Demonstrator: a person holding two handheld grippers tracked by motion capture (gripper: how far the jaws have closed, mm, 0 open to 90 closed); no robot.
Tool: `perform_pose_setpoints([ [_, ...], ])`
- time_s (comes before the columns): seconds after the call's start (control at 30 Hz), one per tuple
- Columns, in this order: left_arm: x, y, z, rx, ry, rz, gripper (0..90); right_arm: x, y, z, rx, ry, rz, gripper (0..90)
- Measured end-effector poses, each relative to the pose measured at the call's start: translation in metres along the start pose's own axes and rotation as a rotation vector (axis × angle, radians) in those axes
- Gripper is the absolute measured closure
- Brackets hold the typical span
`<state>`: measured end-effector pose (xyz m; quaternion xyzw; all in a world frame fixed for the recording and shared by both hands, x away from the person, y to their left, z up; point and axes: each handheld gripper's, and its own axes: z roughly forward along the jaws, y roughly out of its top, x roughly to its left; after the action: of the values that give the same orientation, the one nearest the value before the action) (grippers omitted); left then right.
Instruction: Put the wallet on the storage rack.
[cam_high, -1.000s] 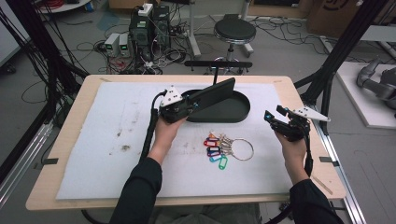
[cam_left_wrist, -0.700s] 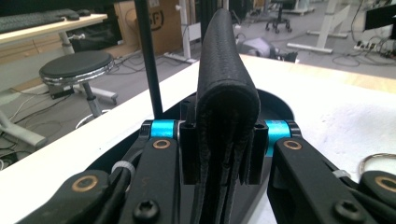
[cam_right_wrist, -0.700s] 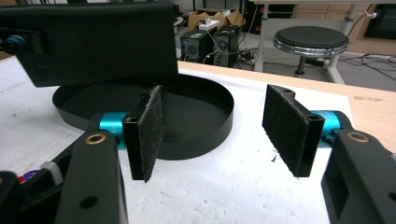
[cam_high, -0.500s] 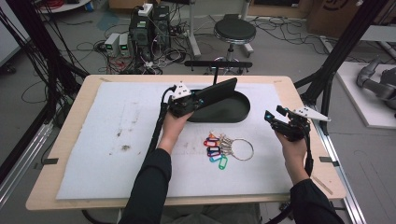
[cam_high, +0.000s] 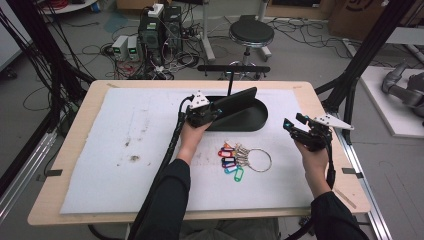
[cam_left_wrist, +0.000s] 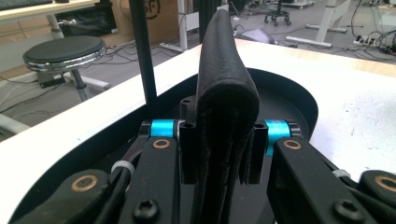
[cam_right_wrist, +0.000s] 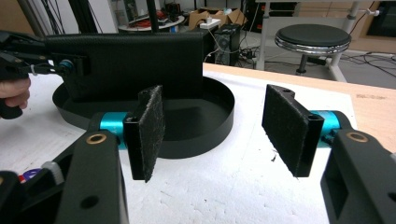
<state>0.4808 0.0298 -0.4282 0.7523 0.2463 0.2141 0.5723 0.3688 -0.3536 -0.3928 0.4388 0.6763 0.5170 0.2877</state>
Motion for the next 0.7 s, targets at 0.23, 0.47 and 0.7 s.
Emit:
perform_pose_setpoints([
  [0.23,0.003,-0.009,0.006,0.003,0.010,-0.008,73.6,0.001,-0.001,0.002,0.002,0.014,-0.007,39.9],
  [0.47,0.004,-0.011,0.007,0.002,0.005,-0.011,73.4,0.000,-0.002,0.001,-0.003,0.015,0.002,39.9],
  [0.7,0.008,-0.014,0.006,0.011,-0.002,-0.022,72.5,-0.001,-0.002,0.001,-0.002,0.015,0.006,39.9],
])
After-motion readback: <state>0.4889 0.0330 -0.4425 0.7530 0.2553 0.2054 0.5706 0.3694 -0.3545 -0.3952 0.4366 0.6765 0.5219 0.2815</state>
